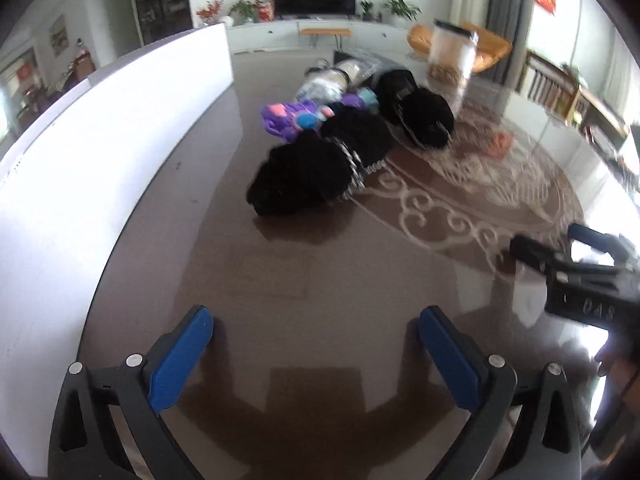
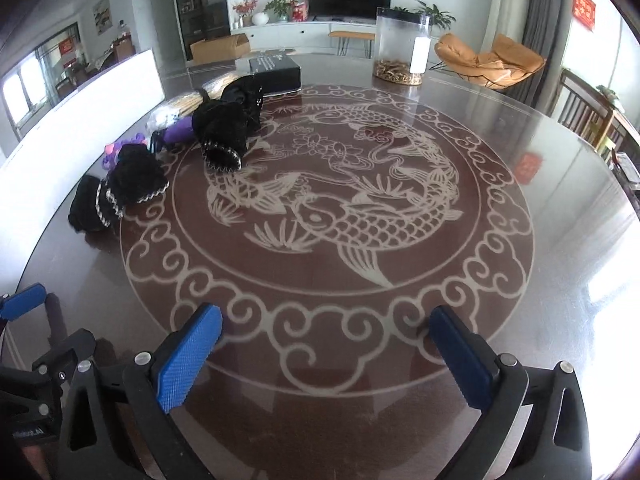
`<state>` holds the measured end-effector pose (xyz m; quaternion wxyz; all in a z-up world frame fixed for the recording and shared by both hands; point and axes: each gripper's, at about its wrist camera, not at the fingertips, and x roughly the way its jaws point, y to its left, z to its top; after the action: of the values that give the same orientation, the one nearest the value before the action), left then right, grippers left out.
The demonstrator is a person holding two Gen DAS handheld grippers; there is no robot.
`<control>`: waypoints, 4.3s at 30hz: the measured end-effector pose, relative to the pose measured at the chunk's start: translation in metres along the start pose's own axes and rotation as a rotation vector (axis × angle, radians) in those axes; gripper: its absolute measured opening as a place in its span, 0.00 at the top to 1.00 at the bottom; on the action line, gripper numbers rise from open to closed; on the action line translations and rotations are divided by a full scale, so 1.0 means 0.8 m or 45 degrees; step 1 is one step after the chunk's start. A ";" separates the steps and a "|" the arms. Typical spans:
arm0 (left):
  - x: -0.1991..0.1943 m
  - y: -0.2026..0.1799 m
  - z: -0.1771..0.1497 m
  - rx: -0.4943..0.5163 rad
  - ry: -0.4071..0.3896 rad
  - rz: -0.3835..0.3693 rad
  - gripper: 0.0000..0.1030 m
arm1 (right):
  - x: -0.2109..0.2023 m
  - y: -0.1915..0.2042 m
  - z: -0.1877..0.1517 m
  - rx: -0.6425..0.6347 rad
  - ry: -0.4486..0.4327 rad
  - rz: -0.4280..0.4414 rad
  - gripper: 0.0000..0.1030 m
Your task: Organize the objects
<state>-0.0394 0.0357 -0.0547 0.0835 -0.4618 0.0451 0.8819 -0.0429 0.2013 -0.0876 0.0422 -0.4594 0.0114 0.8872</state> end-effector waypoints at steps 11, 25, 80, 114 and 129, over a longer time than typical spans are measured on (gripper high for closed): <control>0.003 0.011 0.002 -0.016 -0.011 0.002 0.00 | 0.001 0.002 0.001 -0.011 -0.001 0.013 0.00; 0.006 0.006 0.006 -0.012 -0.013 -0.001 0.00 | 0.001 0.001 0.001 -0.011 -0.002 0.014 0.00; 0.006 0.007 0.006 -0.009 -0.014 -0.004 0.00 | 0.001 0.001 0.001 -0.012 -0.002 0.014 0.00; 0.006 0.006 0.005 -0.008 -0.015 -0.004 0.00 | 0.002 0.001 0.001 -0.012 -0.003 0.014 0.00; 0.006 0.006 0.005 -0.008 -0.015 -0.005 0.00 | 0.002 0.001 0.001 -0.012 -0.003 0.014 0.00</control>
<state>-0.0465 0.0321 -0.0564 0.0840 -0.4570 0.0411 0.8845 -0.0448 0.2005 -0.0887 0.0350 -0.4585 0.0097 0.8880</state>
